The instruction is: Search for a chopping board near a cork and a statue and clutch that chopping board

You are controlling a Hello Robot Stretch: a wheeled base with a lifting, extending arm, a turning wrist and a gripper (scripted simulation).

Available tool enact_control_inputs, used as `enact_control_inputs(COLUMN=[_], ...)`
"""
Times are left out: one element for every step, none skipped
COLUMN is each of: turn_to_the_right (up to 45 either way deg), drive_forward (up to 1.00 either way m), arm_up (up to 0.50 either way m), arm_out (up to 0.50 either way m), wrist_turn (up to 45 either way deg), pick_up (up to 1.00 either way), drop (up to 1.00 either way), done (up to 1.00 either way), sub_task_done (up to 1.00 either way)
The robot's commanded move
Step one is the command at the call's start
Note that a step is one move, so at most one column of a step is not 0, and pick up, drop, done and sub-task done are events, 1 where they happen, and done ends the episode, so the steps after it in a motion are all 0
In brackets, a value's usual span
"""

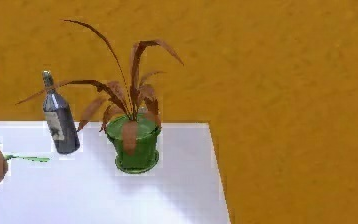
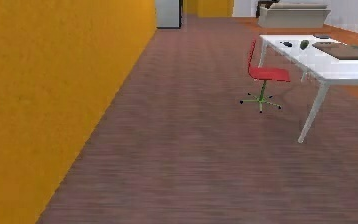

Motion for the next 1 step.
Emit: enact_control_inputs(turn_to_the_right=[45.0], drive_forward=[0.00], arm_up=[0.00], arm_out=[0.00], wrist_turn=[0.0], pick_up=[0.00], drop=[0.00], done=[0.00], sub_task_done=[0.00])
